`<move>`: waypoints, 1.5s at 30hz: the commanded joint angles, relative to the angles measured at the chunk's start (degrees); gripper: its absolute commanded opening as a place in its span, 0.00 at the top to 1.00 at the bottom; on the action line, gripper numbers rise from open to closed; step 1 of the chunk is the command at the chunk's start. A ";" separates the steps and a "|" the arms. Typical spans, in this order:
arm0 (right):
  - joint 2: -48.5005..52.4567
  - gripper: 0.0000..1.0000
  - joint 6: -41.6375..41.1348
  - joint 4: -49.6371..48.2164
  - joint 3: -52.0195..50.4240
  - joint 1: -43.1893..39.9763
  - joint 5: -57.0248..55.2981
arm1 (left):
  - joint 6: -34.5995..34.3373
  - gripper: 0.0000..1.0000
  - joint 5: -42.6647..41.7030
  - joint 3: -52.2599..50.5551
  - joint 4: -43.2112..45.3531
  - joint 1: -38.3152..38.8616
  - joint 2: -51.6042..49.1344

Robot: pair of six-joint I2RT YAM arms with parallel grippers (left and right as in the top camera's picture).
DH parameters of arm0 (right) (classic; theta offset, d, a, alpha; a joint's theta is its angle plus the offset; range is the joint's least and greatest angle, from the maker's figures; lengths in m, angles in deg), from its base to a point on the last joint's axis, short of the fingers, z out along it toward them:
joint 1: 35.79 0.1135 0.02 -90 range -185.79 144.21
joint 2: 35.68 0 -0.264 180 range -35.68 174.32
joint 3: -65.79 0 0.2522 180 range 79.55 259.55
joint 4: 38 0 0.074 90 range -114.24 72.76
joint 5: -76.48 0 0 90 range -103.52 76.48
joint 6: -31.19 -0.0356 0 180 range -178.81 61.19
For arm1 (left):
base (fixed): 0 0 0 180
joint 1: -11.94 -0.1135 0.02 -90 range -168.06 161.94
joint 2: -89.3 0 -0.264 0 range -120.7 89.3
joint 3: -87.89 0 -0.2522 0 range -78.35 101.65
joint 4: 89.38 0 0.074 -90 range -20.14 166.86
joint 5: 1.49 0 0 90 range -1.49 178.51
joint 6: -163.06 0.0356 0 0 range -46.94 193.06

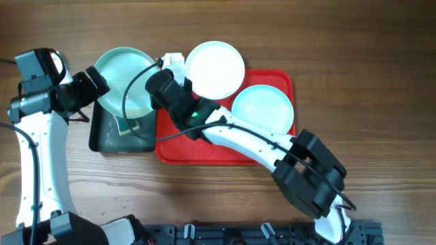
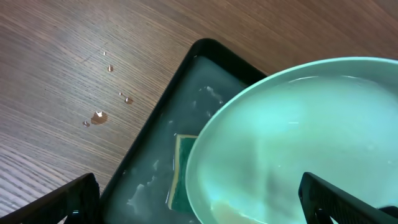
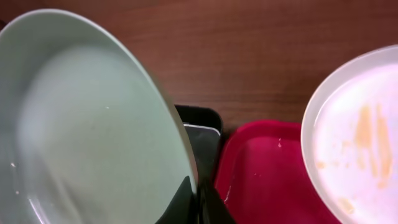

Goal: Clean dirty plates on tray and stack at the side

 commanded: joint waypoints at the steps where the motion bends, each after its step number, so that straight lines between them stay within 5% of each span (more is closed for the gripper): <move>1: 1.14 0.95 6.75 -1.53 1.95 1.11 -5.53 | -0.33 0.00 -0.90 0.59 0.15 -0.04 0.09; 22: 1.14 0.95 45.51 -25.44 1.95 1.20 -8.28 | -0.33 0.00 -0.90 0.59 0.15 -0.04 0.09; 30: 1.14 0.95 63.36 -35.58 1.95 1.20 -0.50 | -0.33 0.00 -0.90 0.59 0.15 -0.04 0.09; 45: 1.14 0.95 74.58 -42.69 1.95 1.14 3.58 | -0.33 0.00 -0.90 0.59 0.15 -0.04 0.09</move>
